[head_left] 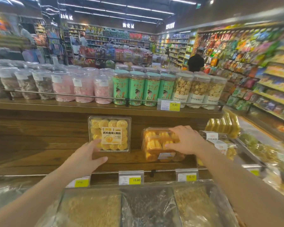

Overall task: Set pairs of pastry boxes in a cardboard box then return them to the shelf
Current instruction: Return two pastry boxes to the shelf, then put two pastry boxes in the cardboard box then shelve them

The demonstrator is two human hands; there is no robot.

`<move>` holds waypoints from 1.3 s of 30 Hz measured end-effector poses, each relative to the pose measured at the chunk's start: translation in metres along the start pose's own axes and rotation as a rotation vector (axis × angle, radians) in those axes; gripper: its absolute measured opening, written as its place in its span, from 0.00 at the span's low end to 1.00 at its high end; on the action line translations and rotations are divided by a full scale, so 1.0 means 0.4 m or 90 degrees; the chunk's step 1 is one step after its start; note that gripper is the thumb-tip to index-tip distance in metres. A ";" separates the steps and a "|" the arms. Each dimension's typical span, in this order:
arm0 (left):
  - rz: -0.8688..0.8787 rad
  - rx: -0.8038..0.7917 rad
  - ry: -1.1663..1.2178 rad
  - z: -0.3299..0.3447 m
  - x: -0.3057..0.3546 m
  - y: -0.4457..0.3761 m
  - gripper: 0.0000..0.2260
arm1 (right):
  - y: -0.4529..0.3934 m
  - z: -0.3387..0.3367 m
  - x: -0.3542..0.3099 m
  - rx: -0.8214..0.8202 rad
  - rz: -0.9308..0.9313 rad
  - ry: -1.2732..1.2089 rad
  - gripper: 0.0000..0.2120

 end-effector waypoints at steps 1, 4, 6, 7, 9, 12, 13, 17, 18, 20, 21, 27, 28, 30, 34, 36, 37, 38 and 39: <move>0.015 0.009 -0.026 -0.031 0.004 0.007 0.37 | 0.018 -0.027 -0.021 0.003 0.008 0.008 0.42; 0.054 0.048 -0.099 -0.132 0.019 0.038 0.33 | 0.079 -0.102 -0.096 0.024 0.018 0.021 0.43; 0.078 0.075 -0.134 -0.191 0.025 0.059 0.31 | 0.118 -0.142 -0.144 0.033 0.011 0.019 0.43; 0.089 0.085 -0.145 -0.215 0.027 0.070 0.30 | 0.136 -0.156 -0.166 0.031 0.006 0.019 0.43; 0.104 0.098 -0.157 -0.259 0.027 0.095 0.29 | 0.165 -0.173 -0.205 0.015 0.010 0.019 0.42; 0.106 0.101 -0.175 -0.308 0.022 0.136 0.27 | 0.200 -0.179 -0.253 -0.011 0.027 0.015 0.44; 0.109 0.105 -0.181 -0.319 0.015 0.150 0.27 | 0.207 -0.176 -0.269 -0.013 0.028 0.015 0.45; 0.085 0.116 -0.213 -0.363 -0.028 0.209 0.25 | 0.216 -0.156 -0.336 -0.018 -0.002 0.015 0.43; 0.069 0.118 -0.218 -0.376 -0.040 0.229 0.25 | 0.217 -0.156 -0.356 -0.023 -0.013 0.015 0.42; 0.032 0.132 -0.227 -0.406 -0.065 0.269 0.24 | 0.213 -0.158 -0.397 -0.025 -0.042 0.016 0.42; 0.015 0.142 -0.230 -0.419 -0.079 0.287 0.24 | 0.209 -0.162 -0.418 -0.023 -0.056 0.012 0.42; -0.115 0.167 -0.272 -0.510 -0.128 0.454 0.27 | 0.194 -0.179 -0.572 -0.006 -0.193 -0.002 0.44; -0.142 0.174 -0.281 -0.523 -0.134 0.491 0.26 | 0.199 -0.184 -0.600 -0.001 -0.216 -0.011 0.43; -0.188 0.205 -0.291 -0.542 -0.142 0.578 0.25 | 0.217 -0.190 -0.661 0.009 -0.279 -0.031 0.42; -0.325 0.271 -0.232 -0.560 -0.152 0.781 0.25 | 0.287 -0.168 -0.798 -0.024 -0.405 -0.068 0.41; -0.407 0.268 -0.260 -0.569 -0.178 0.901 0.27 | 0.345 -0.150 -0.878 -0.035 -0.479 -0.087 0.41; -0.444 0.259 -0.291 -0.574 -0.192 0.966 0.27 | 0.382 -0.145 -0.920 -0.040 -0.517 -0.097 0.40; -0.491 0.243 -0.308 -0.579 -0.201 1.036 0.27 | 0.422 -0.141 -0.963 -0.049 -0.556 -0.104 0.41; -0.528 0.243 -0.312 -0.584 -0.202 1.106 0.27 | 0.466 -0.139 -1.007 -0.061 -0.597 -0.112 0.41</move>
Point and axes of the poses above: each hand's wrist, its own y-axis away from the middle knuckle, its own z-axis out of the palm, x = y × z, the point moved 2 cm from there along -y, towards the middle knuckle, and after that the axes turned 15 degrees about x, right-handed, at the moved point
